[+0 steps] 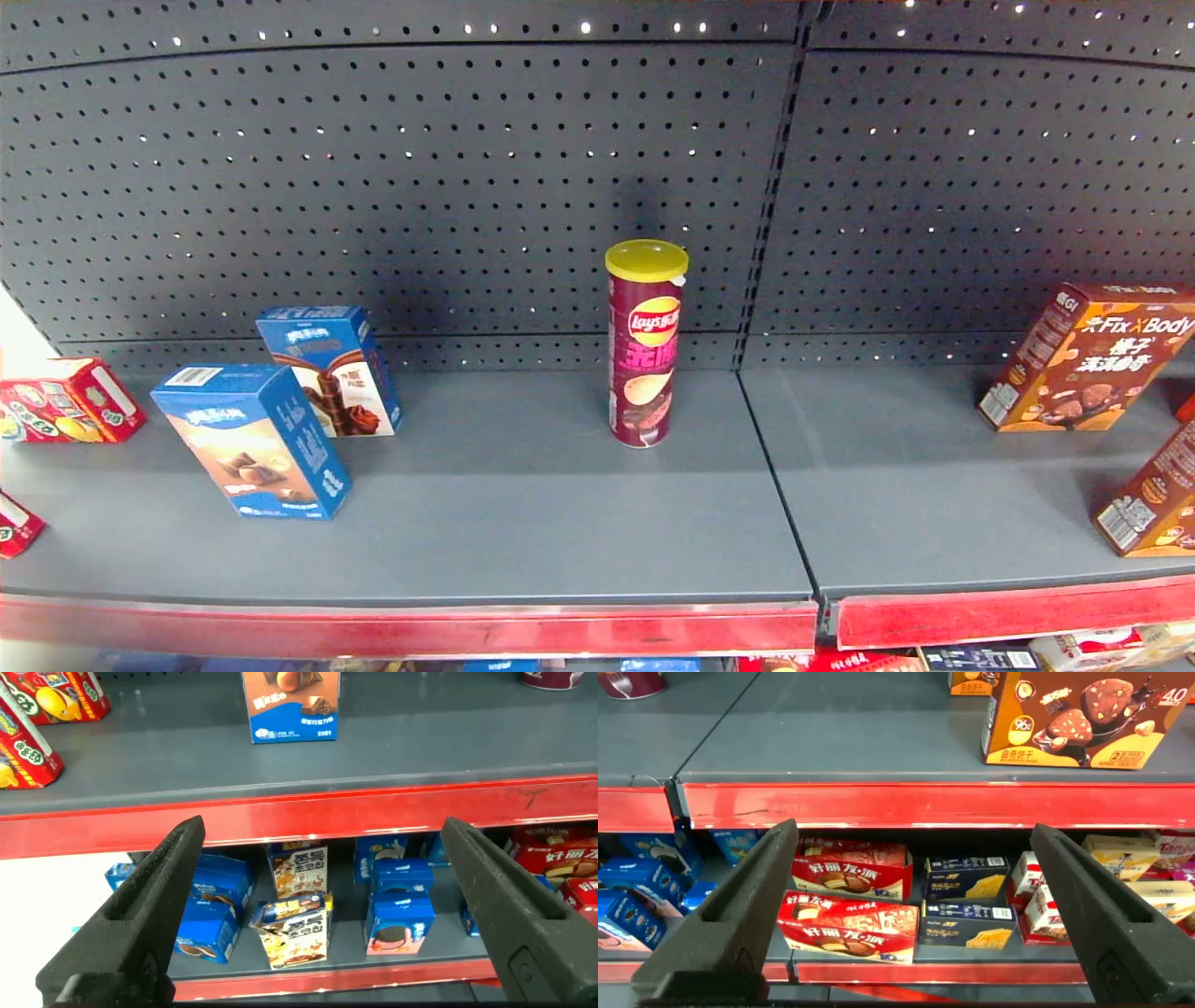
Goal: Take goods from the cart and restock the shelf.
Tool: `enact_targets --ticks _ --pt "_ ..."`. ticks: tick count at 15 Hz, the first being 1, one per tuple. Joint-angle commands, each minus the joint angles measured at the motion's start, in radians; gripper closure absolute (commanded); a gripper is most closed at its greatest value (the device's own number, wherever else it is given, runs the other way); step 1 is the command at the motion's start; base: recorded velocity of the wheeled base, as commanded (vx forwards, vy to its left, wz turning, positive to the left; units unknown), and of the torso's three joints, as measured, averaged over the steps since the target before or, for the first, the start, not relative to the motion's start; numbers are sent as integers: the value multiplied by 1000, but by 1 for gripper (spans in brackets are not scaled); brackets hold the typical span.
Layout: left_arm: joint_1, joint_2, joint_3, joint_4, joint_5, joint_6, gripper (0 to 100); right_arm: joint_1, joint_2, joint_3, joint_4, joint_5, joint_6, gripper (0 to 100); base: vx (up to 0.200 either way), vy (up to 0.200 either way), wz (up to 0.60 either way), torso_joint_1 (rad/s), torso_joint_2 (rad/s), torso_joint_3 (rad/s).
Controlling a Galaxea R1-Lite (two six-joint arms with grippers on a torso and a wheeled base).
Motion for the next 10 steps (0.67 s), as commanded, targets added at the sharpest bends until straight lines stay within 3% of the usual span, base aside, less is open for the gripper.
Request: enact_targets --ticks 1,2,10 --pt "0 1 0 0 0 0 0 -1 0 0 -2 -1 1 0 0 0 0 0 0 0" --pt "0 1 0 0 0 0 0 1 0 0 -2 -1 1 0 0 0 0 0 0 0" --pt "0 1 0 0 0 0 0 -1 0 0 -2 -1 1 0 0 0 -600 3 2 1"
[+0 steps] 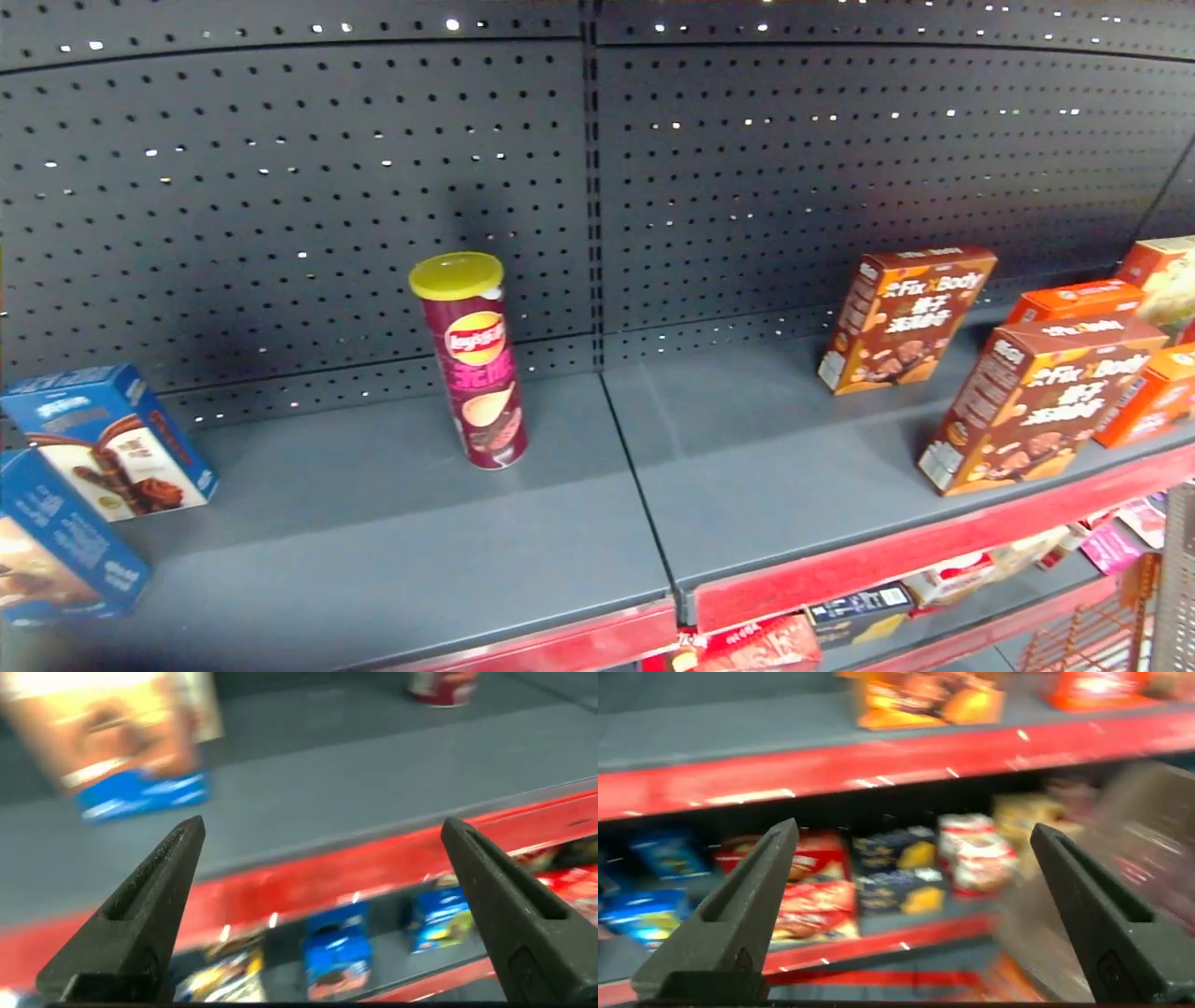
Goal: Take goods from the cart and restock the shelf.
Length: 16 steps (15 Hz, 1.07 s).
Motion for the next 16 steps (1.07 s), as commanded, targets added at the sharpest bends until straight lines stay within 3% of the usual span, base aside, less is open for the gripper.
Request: enact_targets --ticks 1,16 --pt "0 1 0 -1 0 0 0 0 0 0 0 0 -1 0 0 0 -600 2 2 -2" --pt "0 1 0 -1 0 0 0 1 0 0 0 2 1 0 0 0 -560 1 2 1"
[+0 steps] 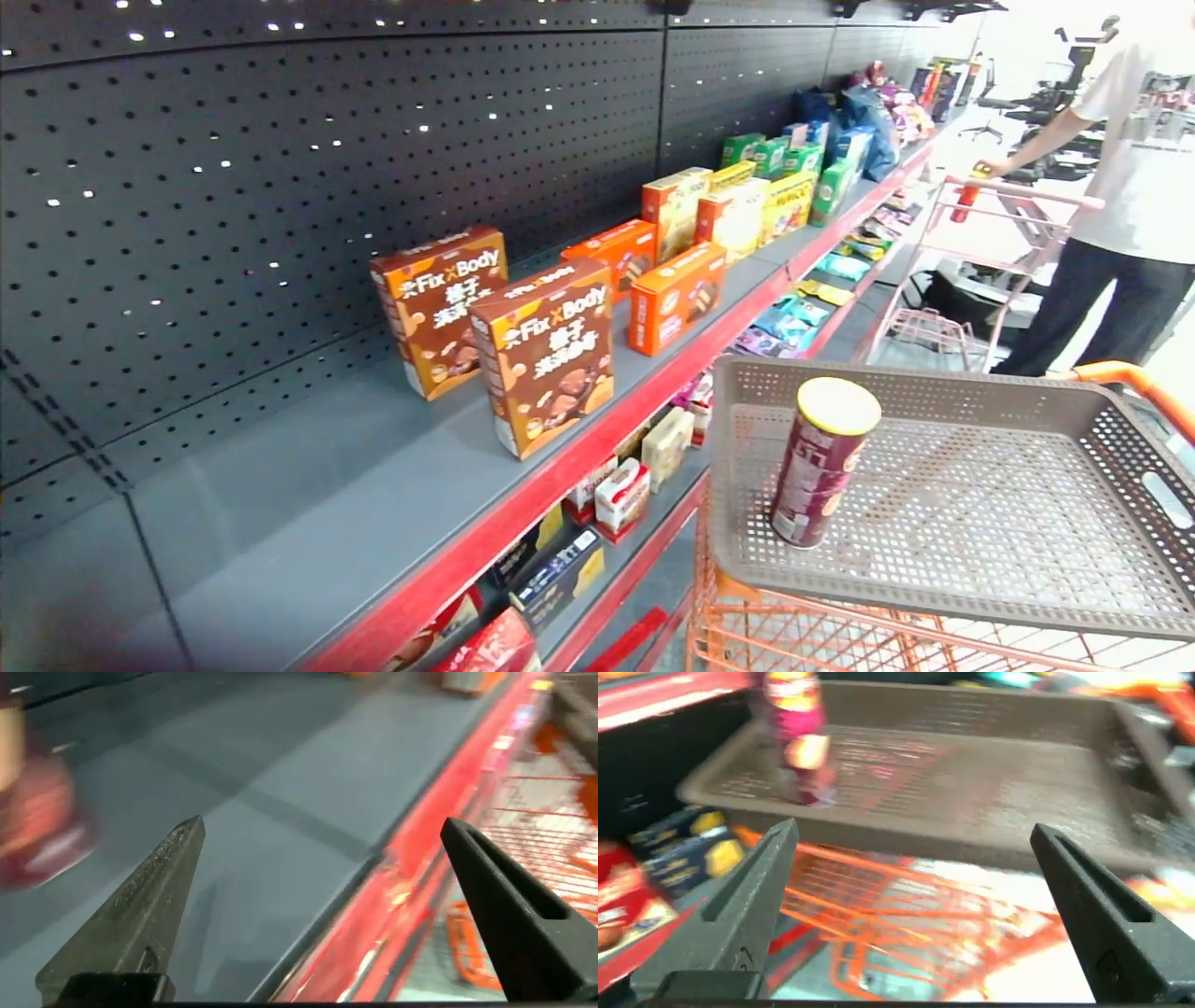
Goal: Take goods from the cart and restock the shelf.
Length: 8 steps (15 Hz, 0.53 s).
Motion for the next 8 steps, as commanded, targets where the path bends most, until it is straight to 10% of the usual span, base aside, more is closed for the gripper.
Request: enact_targets --ticks 1,8 --pt "0 1 0 -1 0 0 0 0 0 0 0 0 0 0 0 0 0 0 0 0" --pt "0 1 0 -1 0 0 0 0 0 0 3 2 -2 0 0 0 0 0 0 0"
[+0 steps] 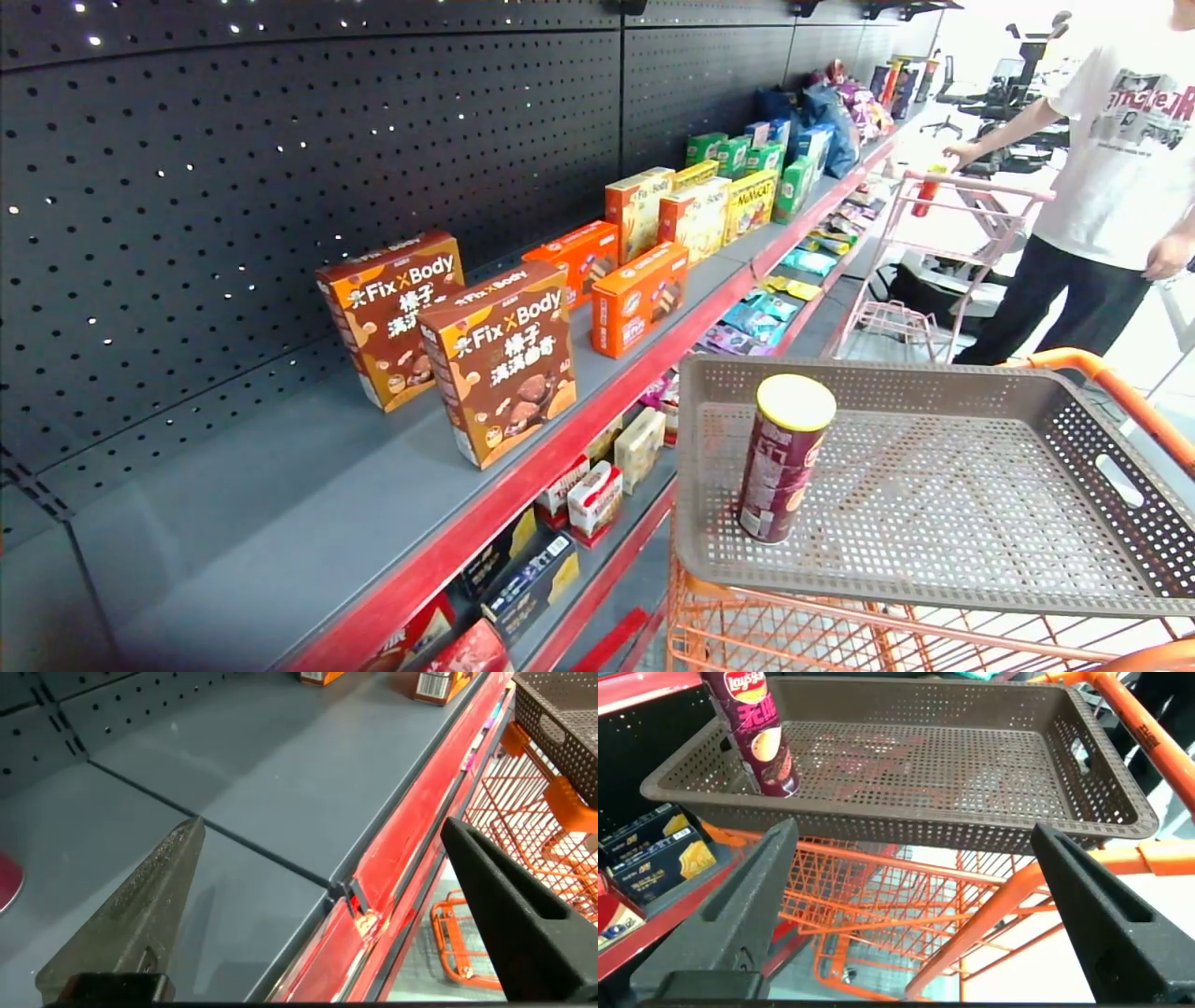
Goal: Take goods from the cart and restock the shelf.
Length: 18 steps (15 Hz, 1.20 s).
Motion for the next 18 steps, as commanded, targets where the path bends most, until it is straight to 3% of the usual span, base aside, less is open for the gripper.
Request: enact_targets --ticks 1,10,12,18 --pt "-2 1 0 0 0 0 0 0 0 0 0 0 -1 0 0 0 0 0 0 0" --pt "0 1 0 0 2 0 0 0 0 0 0 2 -4 0 0 0 0 0 0 0" --pt "-2 1 0 0 0 1 0 5 0 -3 5 72 -29 0 0 0 0 0 0 0" --pt "-2 1 0 0 0 0 0 5 0 0 -14 78 -59 0 0 0 0 0 0 0"
